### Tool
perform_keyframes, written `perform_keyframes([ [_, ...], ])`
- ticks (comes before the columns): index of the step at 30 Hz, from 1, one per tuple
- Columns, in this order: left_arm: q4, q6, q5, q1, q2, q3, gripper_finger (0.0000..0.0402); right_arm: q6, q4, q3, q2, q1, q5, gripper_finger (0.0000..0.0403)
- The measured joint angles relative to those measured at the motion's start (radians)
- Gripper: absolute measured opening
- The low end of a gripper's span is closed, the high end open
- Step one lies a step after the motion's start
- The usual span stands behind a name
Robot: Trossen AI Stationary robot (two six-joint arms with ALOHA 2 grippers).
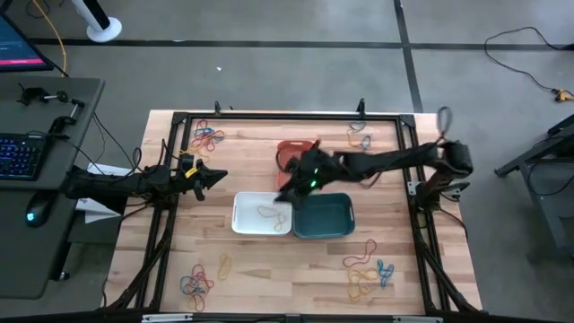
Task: Sort rubber bands into baskets
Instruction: Put the yellow rubber band into the white bin
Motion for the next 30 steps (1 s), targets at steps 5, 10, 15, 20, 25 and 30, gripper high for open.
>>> perform_keyframes([
  [5, -0.004, 0.000, 0.000, 0.000, 0.000, 0.000, 0.0001, -0.046, -0.469, 0.001, -0.130, -0.140, 0.305, 0.0220],
  [10, -0.005, 0.000, 0.000, 0.000, 0.000, 0.000, 0.0001, -0.135, -0.797, -0.058, -0.159, -0.399, 0.461, 0.0205],
  [15, -0.006, 0.000, 0.000, 0.000, 0.000, 0.000, 0.0001, -0.337, -0.795, -0.146, -0.107, -0.656, 0.392, 0.0202],
  [20, -0.006, 0.000, 0.000, 0.000, 0.000, 0.000, 0.0001, -0.508, -0.741, -0.153, -0.037, -0.770, 0.365, 0.0202],
  [25, -0.006, 0.000, 0.000, 0.000, 0.000, 0.000, 0.0001, -0.661, -0.704, -0.152, 0.026, -0.788, 0.295, 0.0202],
  [30, -0.006, 0.000, 0.000, 0.000, 0.000, 0.000, 0.0001, -0.754, -0.680, -0.152, 0.094, -0.788, 0.281, 0.0202],
])
